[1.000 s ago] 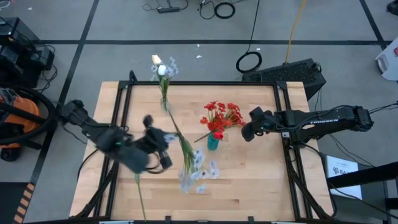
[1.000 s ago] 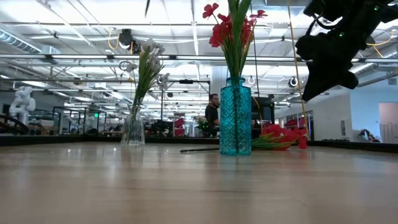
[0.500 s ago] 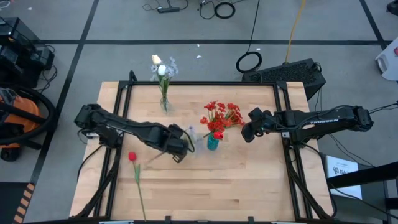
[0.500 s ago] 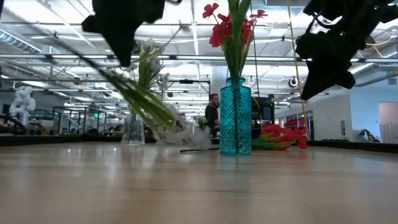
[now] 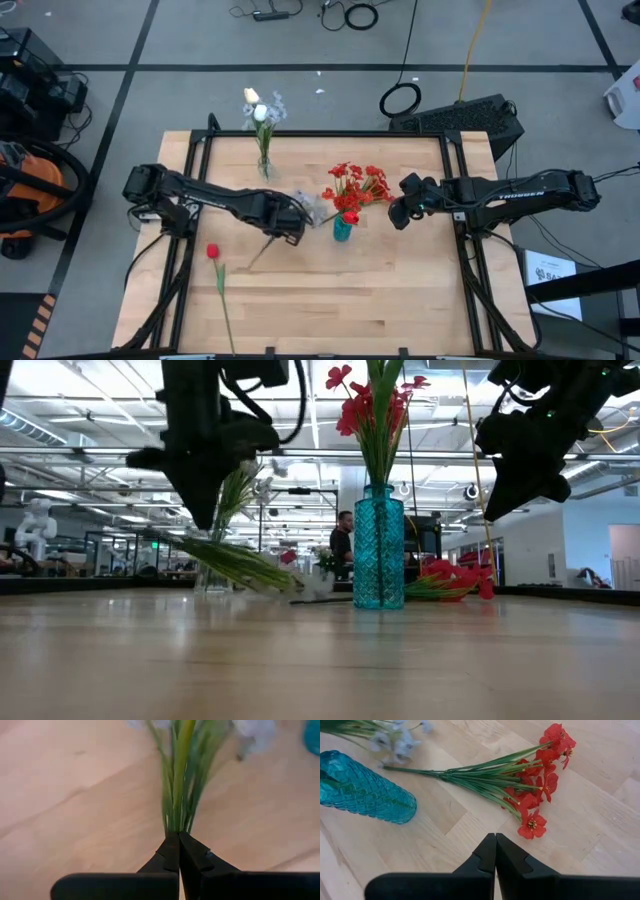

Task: Sort flowers into vase by color
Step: Move the white poppies to the center of the table, then put the white poppies into the transparent vase

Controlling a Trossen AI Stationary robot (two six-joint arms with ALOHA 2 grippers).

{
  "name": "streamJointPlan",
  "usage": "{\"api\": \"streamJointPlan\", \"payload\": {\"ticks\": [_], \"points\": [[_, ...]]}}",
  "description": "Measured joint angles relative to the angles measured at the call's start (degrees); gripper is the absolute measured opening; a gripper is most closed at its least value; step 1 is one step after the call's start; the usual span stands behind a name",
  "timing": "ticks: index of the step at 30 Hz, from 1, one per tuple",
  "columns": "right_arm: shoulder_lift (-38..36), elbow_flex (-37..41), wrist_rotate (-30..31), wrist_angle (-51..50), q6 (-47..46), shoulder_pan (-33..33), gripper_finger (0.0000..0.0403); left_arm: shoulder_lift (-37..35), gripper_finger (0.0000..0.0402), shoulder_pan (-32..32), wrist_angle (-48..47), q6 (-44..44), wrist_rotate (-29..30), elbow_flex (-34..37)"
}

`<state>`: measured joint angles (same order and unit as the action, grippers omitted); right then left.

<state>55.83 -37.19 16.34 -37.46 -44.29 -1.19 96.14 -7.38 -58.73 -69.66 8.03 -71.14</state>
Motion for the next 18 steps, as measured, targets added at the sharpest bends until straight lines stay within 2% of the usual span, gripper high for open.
{"api": "streamJointPlan", "payload": {"ticks": [5, 15, 18], "points": [[0.0, 0.0, -0.2, 0.0, -0.3, 0.0, 0.0002, 0.0, 0.001, 0.7, 4.0, 2.9, -0.9, 2.4], [0.0, 0.0, -0.2, 0.0, -1.5, 0.0, 0.0002, 0.0, 0.0094, 2.1, 3.8, 4.8, -1.0, 4.4], [0.0, 0.0, -0.1, 0.0, -2.2, 0.0, 0.0002, 0.0, 0.0111, 2.0, 3.7, 8.3, -1.7, 4.4]]}}
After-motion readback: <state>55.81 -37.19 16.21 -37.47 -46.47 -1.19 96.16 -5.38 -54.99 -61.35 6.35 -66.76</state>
